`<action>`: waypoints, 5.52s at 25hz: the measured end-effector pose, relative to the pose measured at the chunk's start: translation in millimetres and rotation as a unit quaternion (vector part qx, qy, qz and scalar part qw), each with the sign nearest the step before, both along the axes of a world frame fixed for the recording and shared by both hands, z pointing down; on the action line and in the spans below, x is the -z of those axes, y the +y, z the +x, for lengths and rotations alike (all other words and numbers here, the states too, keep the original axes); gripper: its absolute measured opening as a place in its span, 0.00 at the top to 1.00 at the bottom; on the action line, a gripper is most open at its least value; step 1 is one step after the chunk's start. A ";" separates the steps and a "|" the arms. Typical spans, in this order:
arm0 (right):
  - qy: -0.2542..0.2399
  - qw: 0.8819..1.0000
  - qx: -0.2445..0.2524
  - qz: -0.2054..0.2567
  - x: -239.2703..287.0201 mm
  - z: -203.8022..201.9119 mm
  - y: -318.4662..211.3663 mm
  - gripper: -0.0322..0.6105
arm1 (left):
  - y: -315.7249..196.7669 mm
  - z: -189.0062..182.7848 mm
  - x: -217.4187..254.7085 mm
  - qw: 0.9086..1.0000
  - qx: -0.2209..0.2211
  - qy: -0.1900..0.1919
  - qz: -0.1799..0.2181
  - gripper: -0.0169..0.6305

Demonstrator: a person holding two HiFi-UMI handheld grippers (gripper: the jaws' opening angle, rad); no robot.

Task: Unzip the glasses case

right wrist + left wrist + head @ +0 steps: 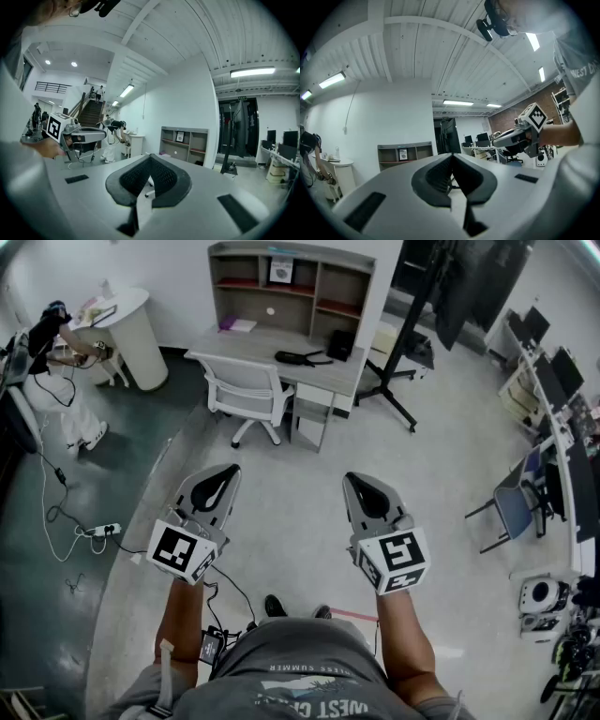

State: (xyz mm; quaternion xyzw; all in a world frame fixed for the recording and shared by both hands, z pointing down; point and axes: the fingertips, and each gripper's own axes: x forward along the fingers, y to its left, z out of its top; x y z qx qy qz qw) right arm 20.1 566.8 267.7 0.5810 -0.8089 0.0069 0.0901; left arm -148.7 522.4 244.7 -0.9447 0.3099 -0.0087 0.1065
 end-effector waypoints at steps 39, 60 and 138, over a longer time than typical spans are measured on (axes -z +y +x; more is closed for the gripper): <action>-0.042 0.997 0.063 -0.005 -25.6 44.5 -241.3 0.93 | -194.4 14.9 -30.6 0.996 0.086 -0.020 -0.031 0.97; -0.071 0.992 0.099 -0.021 -43.7 144.0 -379.4 0.93 | -313.0 121.7 -37.4 0.991 0.115 -0.051 -0.045 0.97; 0.350 0.910 0.194 -0.111 -327.9 116.8 -851.6 0.91 | -771.4 92.3 -157.6 0.980 0.084 -0.020 -0.179 0.97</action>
